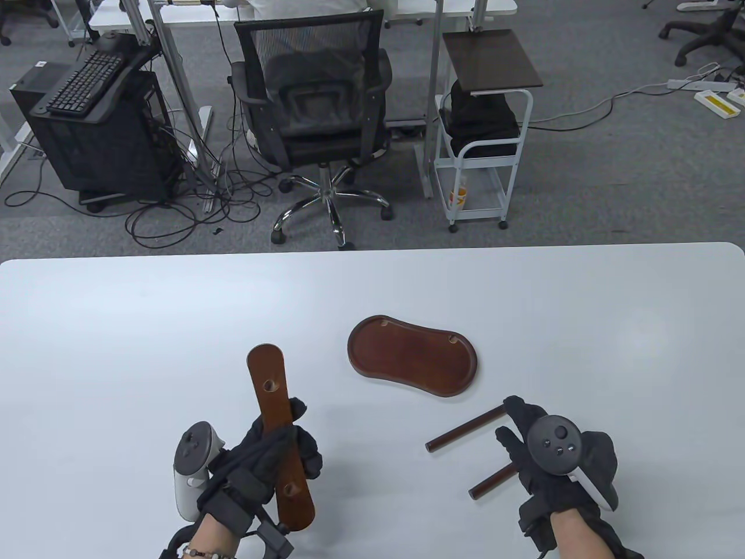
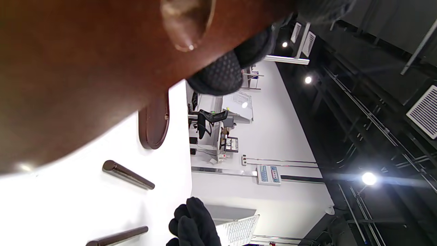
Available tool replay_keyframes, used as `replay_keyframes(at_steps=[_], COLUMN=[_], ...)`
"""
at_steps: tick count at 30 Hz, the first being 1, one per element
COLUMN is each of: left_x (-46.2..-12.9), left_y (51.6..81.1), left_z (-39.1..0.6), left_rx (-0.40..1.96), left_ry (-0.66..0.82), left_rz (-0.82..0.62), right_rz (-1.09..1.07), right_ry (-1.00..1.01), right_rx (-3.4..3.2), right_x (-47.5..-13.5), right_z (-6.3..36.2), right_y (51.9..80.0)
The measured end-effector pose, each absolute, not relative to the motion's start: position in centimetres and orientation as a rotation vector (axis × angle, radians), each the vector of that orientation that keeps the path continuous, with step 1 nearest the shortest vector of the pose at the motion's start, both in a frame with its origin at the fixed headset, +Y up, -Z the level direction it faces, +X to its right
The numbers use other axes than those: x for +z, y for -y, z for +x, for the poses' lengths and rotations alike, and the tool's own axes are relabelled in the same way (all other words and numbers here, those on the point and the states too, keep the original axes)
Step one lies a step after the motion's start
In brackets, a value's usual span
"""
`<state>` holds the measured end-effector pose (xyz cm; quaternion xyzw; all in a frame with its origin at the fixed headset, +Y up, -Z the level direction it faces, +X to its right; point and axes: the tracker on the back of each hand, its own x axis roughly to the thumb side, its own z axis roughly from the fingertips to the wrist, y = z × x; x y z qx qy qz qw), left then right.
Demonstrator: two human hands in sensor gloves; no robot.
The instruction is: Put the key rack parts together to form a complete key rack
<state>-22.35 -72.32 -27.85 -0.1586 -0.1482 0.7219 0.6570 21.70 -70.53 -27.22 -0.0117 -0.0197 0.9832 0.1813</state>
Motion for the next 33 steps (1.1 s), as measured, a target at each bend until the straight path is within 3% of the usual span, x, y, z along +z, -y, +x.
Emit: replay_keyframes(at_steps=[16, 24, 33], left_x=[-28.1, -28.1, -28.2], left_y=[73.2, 73.2, 73.5], left_z=[-21.6, -21.7, -21.9], left_rx=[1.482, 1.484, 1.459], left_ry=[0.288, 0.27, 0.258], left_rz=[-0.414, -0.419, -0.426], right_rz=[0.083, 0.138, 0.252], right_ry=[-0.054, -0.357, -0.244], right_rx=[3.141, 3.237, 3.327], right_x=[-31.1, -33.3, -32.7], right_z=[19.7, 18.4, 17.2], right_y=[73.8, 75.4, 76.2])
